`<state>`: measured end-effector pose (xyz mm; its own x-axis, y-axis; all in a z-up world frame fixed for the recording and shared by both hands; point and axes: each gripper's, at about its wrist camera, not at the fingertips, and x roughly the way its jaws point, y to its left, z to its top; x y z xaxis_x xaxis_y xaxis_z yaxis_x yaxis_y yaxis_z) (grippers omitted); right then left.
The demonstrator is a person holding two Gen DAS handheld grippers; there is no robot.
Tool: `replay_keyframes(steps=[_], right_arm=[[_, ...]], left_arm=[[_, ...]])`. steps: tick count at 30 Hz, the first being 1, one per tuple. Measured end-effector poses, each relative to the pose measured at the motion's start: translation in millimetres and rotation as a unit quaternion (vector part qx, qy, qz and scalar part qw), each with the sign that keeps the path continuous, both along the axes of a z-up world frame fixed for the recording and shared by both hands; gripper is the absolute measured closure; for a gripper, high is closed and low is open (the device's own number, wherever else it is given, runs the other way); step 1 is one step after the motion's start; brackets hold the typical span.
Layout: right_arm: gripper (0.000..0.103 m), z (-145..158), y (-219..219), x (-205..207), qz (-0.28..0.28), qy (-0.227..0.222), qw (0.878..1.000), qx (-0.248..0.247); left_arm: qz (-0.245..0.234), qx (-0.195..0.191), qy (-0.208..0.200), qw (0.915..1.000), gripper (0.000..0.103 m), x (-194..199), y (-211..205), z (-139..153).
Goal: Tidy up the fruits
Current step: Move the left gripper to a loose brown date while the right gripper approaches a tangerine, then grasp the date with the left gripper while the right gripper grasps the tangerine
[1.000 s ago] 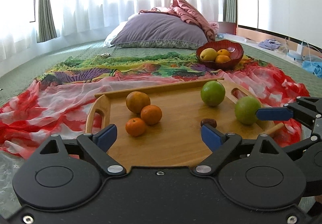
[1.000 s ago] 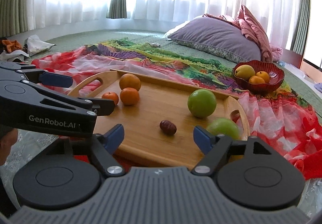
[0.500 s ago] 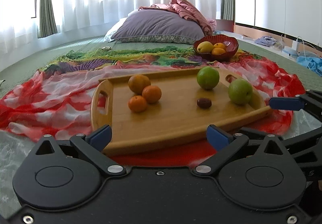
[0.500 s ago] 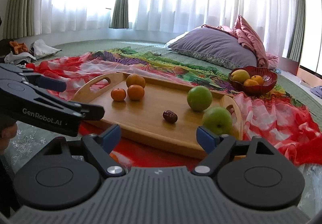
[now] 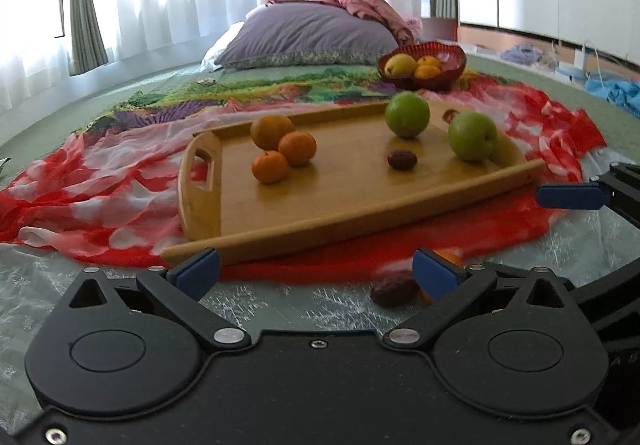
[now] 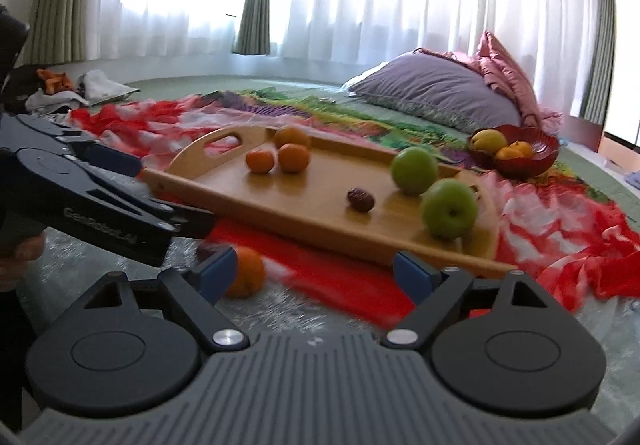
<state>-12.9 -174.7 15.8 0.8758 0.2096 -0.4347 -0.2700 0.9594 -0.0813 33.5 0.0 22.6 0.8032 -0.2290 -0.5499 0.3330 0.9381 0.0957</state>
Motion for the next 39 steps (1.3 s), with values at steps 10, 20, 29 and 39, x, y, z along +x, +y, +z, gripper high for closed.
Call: replay_keyframes(steps=[10, 20, 29, 39], right_arm=[[0.030, -9, 11, -5, 0.019, 0.011, 0.999, -0.026], [0.036, -11, 20, -11, 0.046, 0.012, 0.998, -0.040], [0.046, -16, 28, -6, 0.050, 0.026, 0.998, -0.037], [0.055, -16, 29, 3, 0.040, 0.033, 0.998, -0.023]], left_arm=[[-0.036, -0.004, 0.035, 0.9987, 0.029, -2, -6, -8], [-0.046, -0.043, 0.069, 0.9957, 0.072, 5, -7, -6], [-0.035, -0.099, 0.095, 0.9899, 0.062, 15, 1, -8], [-0.021, -0.050, 0.076, 0.9957, 0.080, 9, 1, -9]])
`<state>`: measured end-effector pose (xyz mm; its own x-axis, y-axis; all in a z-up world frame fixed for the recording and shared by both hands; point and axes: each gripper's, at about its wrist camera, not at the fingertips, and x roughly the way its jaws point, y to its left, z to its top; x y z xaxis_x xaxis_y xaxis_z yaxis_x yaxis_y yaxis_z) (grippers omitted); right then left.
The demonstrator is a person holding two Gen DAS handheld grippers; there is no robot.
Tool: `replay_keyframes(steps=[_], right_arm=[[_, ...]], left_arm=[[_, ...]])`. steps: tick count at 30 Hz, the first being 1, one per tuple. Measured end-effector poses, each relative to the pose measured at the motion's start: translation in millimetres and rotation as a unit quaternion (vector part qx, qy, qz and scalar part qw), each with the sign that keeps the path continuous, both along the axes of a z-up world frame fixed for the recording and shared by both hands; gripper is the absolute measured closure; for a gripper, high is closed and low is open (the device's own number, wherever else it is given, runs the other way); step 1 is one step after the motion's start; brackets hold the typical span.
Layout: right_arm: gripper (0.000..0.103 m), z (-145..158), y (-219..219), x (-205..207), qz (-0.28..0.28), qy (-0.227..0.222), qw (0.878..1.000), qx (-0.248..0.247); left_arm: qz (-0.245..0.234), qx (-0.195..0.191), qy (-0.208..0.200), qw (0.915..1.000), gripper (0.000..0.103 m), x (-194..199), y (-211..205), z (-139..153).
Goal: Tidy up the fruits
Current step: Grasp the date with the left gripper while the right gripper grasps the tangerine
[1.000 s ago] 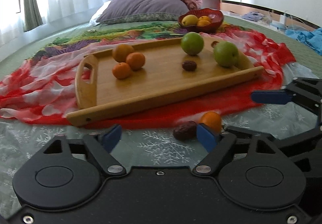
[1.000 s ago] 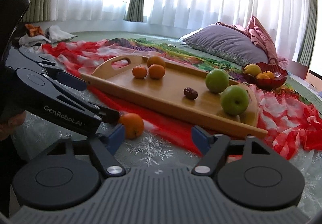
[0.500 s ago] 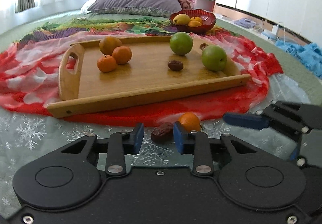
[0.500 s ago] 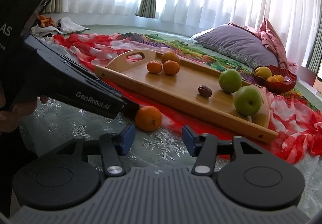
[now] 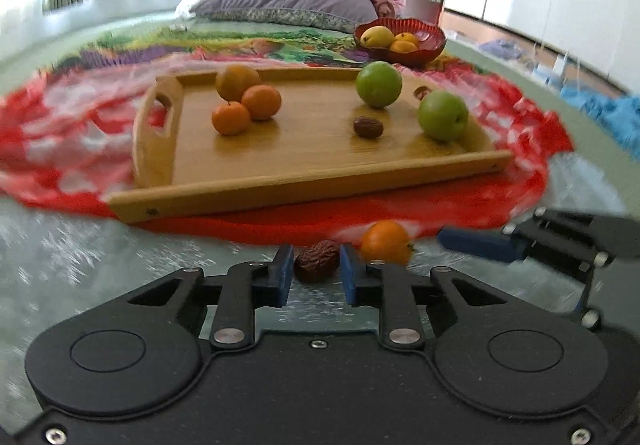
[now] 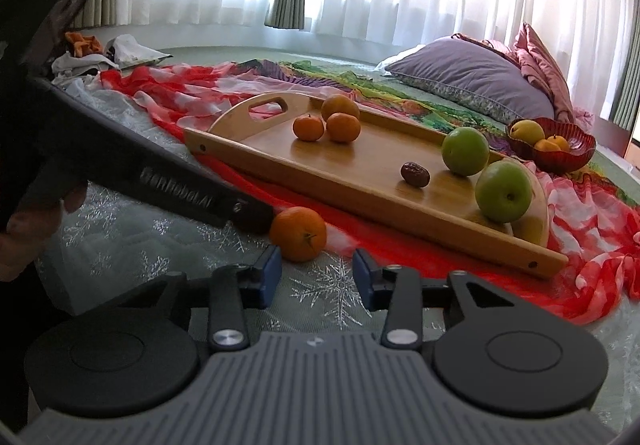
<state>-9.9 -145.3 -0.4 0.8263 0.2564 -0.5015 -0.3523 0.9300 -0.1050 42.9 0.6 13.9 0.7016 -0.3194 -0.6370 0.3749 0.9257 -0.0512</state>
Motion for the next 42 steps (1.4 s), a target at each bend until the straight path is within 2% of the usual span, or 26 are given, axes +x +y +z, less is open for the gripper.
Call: replay_keyframes(steps=[2, 4, 13, 27, 35, 37, 42], right_arm=[[0.056, 0, 0, 2, -0.001, 0.002, 1.000, 0.004], [0.056, 1, 1, 4, 0.000, 0.002, 1.000, 0.007], [0.056, 0, 11, 11, 0.009, 0.001, 1.000, 0.012], [0.057, -1, 24, 20, 0.018, 0.000, 1.000, 0.010], [0.057, -4, 27, 23, 0.012, -0.004, 1.000, 0.007], [0.058, -8, 27, 26, 0.010, -0.004, 1.000, 0.006], [0.061, -12, 23, 30, 0.004, 0.003, 1.000, 0.027]], left_arm=[[0.005, 0.022, -0.013, 0.9996, 0.080, -2, -2, 0], [0.010, 0.026, -0.017, 0.9995, 0.080, -2, -1, 0], [0.021, 0.014, 0.005, 0.9997, 0.078, 4, 6, -10], [0.038, 0.006, -0.014, 0.9991, 0.082, 5, 16, -2], [0.040, 0.006, 0.000, 0.9992, 0.082, 9, 16, -12], [0.042, 0.011, -0.007, 0.9990, 0.081, 9, 14, -16], [0.046, 0.011, -0.010, 0.9988, 0.081, 10, 12, -16]])
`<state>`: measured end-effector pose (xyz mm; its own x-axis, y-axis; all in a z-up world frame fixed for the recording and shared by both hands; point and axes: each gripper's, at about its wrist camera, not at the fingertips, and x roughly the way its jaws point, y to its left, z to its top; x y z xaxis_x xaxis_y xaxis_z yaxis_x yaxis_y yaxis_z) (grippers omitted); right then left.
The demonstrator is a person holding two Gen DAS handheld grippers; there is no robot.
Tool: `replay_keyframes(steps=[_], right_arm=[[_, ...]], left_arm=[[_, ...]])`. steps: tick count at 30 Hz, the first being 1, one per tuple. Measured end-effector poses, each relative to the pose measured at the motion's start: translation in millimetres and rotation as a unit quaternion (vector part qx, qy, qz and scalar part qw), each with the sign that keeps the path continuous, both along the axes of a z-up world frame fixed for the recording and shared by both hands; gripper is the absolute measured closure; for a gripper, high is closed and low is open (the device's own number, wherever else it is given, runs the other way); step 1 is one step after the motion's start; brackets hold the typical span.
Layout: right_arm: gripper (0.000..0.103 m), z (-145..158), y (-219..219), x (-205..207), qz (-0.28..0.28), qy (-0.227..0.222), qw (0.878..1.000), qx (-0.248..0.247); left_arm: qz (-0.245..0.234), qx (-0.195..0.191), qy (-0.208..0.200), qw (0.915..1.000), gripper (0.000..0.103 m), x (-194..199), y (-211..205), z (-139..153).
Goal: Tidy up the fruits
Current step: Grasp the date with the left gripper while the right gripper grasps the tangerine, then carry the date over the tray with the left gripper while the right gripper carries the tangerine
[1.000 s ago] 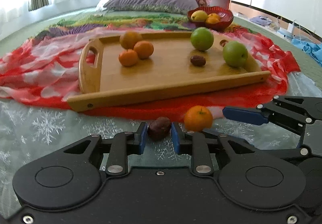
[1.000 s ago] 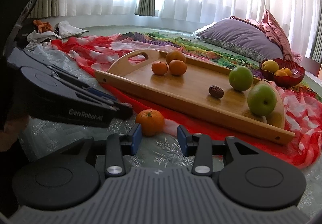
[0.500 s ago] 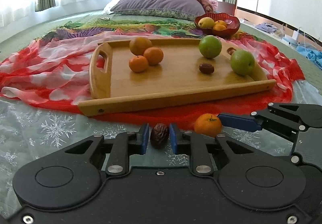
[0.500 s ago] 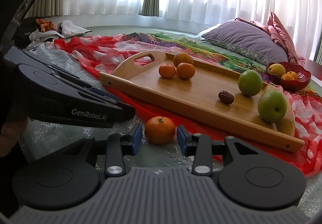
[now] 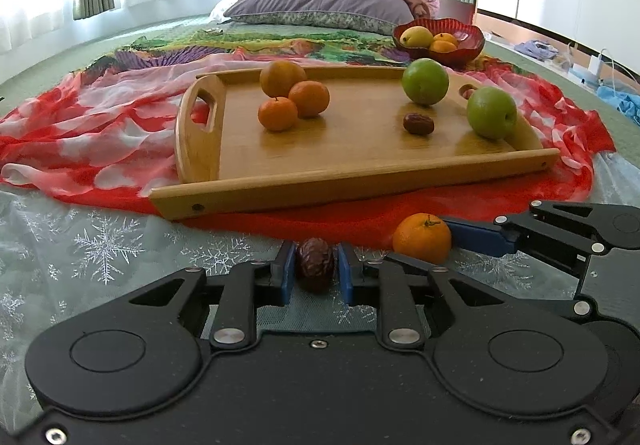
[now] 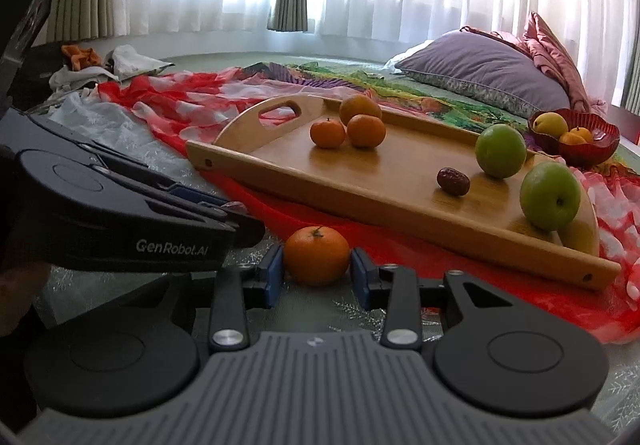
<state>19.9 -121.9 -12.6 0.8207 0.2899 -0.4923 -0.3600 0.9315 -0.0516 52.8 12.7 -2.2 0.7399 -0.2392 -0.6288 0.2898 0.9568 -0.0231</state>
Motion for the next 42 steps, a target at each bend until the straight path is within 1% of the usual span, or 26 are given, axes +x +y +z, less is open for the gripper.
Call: replay_keyframes(steps=[2, 7, 12, 19, 24, 29, 33, 39, 42], right_arm=[[0.061, 0, 0, 0, 0.000, 0.000, 1.000, 0.001], [0.063, 0, 0, 0, -0.001, -0.001, 1.000, 0.000], [0.064, 1, 0, -1, -0.002, -0.002, 1.000, 0.003], [0.064, 8, -4, -7, -0.011, -0.013, 1.000, 0.009], [0.064, 17, -12, -11, -0.024, -0.028, 0.999, 0.018], [0.064, 31, -21, -6, -0.046, -0.046, 0.998, 0.019], [0.064, 39, -29, 2, -0.066, -0.055, 0.996, 0.018], [0.064, 45, -41, 30, -0.100, -0.049, 0.993, 0.028], [0.064, 45, -47, 45, -0.117, -0.040, 0.992, 0.040]], left_arm=[[0.002, -0.004, 0.000, 1.0000, 0.081, 0, 1, 0], [-0.001, 0.003, -0.010, 0.9999, 0.083, -4, -2, -1], [-0.002, -0.005, -0.015, 0.9999, 0.084, -8, -1, 2], [-0.002, -0.002, -0.043, 0.9991, 0.084, -17, -4, 18], [-0.002, -0.003, -0.059, 0.9982, 0.084, -14, -8, 31], [0.002, -0.010, -0.069, 0.9976, 0.084, 1, -13, 46], [0.006, -0.024, -0.067, 0.9974, 0.084, 19, -14, 55], [0.016, -0.031, -0.060, 0.9976, 0.084, 49, -19, 58], [0.021, -0.027, -0.055, 0.9979, 0.084, 64, -23, 55]])
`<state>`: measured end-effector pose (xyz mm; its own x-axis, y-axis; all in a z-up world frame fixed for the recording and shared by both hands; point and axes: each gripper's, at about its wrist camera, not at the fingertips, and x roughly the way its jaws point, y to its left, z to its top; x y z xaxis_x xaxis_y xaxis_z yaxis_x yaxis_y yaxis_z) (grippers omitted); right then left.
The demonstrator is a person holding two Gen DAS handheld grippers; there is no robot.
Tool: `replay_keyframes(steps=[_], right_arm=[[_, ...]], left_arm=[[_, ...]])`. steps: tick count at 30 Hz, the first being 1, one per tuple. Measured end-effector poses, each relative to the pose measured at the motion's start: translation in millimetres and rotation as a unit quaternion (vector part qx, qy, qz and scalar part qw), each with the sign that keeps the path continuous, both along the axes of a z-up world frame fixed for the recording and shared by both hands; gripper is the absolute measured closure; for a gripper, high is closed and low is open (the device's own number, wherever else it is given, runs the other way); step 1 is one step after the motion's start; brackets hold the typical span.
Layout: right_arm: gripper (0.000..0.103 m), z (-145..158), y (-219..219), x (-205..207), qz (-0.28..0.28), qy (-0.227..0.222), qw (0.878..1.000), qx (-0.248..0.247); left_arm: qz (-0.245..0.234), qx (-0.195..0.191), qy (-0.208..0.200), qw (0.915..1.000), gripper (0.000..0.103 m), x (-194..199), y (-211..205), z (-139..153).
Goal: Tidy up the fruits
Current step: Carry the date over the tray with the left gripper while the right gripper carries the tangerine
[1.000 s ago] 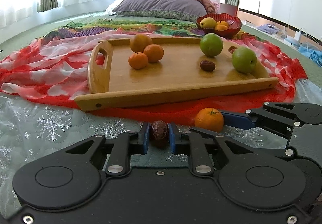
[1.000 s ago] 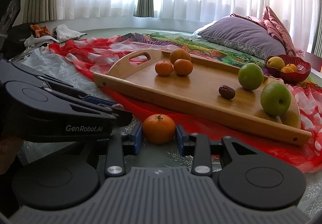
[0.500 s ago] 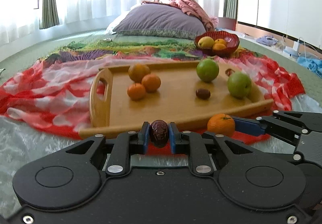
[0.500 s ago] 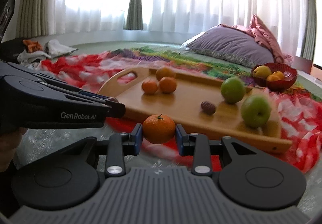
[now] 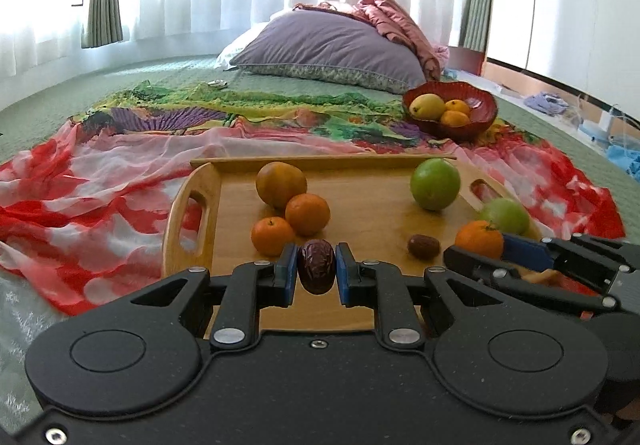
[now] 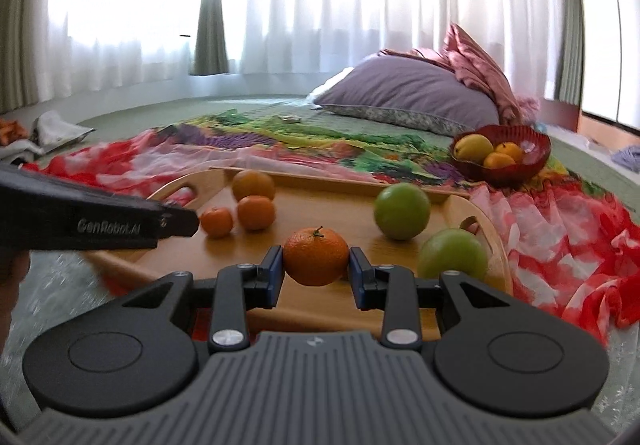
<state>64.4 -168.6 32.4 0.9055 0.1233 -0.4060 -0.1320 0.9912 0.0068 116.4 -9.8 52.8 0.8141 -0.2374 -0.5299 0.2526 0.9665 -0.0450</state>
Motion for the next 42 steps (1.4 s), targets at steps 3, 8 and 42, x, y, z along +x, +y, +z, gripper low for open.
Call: replay_keyframes(steps=[3, 8, 42], right_arm=[[0.064, 0, -6, 17, -0.017, 0.008, 1.000, 0.011], [0.064, -2, -14, 47, -0.047, 0.036, 0.998, 0.027], [0.064, -14, -4, 115, -0.053, 0.145, 0.988, 0.010]], left_arm=[[0.001, 0.003, 0.003, 1.0000, 0.084, 15, -3, -3], [-0.002, 0.002, 0.020, 0.9998, 0.084, 40, -7, -11], [0.008, 0.008, 0.055, 0.9984, 0.084, 65, -12, -46]])
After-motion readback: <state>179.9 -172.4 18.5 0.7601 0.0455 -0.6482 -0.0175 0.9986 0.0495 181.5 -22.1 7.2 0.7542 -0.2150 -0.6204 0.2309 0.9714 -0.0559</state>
